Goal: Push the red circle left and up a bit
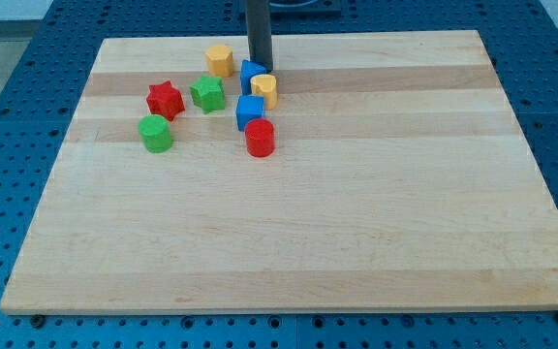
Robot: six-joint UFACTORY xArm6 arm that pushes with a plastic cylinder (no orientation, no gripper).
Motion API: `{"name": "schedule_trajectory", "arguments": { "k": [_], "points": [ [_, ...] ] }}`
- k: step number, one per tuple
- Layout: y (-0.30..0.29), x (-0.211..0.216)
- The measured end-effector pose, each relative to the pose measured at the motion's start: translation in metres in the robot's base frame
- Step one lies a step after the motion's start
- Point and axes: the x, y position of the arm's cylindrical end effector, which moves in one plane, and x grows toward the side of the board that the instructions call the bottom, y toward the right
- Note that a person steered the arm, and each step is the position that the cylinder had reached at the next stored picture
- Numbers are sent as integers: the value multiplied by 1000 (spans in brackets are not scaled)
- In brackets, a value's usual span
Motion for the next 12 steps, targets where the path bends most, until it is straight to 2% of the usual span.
{"name": "schedule_trajectory", "arguments": {
  "k": [2,4,5,6,7,8,11,12],
  "points": [
    [16,0],
    [73,14],
    [81,73],
    [65,129],
    [30,163],
    [-1,166],
    [-7,157],
    [-27,149]
  ]
}}
